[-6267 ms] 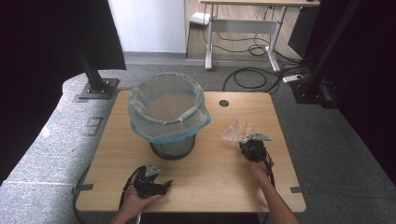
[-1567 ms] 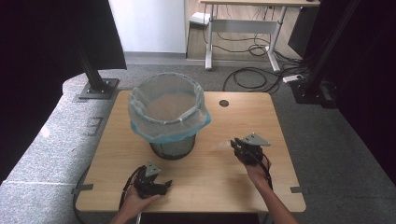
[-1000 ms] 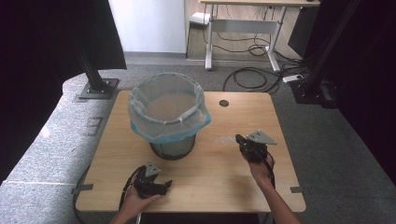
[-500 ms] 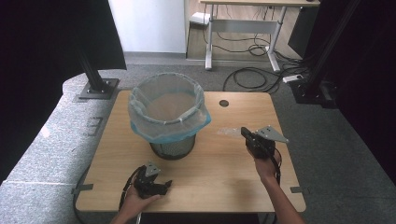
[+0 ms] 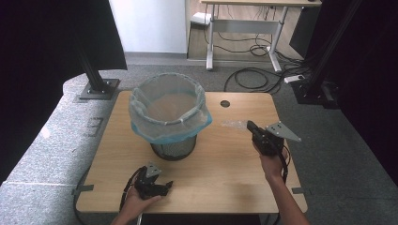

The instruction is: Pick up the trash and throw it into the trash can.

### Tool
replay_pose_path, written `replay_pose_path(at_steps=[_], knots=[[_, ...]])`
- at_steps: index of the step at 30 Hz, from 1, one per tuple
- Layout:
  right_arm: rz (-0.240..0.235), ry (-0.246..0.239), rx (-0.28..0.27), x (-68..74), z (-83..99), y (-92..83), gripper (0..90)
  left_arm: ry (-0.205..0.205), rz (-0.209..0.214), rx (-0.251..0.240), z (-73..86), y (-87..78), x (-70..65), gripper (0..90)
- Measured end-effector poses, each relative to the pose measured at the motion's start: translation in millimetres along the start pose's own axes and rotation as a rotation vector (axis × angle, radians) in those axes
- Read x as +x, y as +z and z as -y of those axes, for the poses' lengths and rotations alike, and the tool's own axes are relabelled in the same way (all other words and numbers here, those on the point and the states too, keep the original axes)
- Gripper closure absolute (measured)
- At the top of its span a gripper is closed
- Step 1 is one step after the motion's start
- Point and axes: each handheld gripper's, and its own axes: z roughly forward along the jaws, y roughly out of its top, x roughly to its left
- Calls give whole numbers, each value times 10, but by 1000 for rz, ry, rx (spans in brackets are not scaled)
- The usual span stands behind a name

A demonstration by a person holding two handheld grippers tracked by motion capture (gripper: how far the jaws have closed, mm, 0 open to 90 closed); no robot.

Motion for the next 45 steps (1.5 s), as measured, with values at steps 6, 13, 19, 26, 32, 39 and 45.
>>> replay_pose_path(at_steps=[6,13,19,26,32,39,45], knots=[[-8,5,-23,22,-53,-35,884,0,0,0,0,0,0,163],[-20,18,-59,52,-143,-74,884,0,0,0,0,0,0,163],[-31,52,-118,84,-348,-136,885,0,0,0,0,0,0,163],[-48,31,-164,202,-729,-113,885,-1,1,0,0,0,0,163],[-74,10,-181,377,-992,-24,885,-1,1,1,0,0,0,163],[-110,-17,-199,655,-1245,116,885,0,-1,-1,1,3,-1,163],[-152,-63,-201,1007,-1482,304,885,0,1,0,0,3,1,163]])
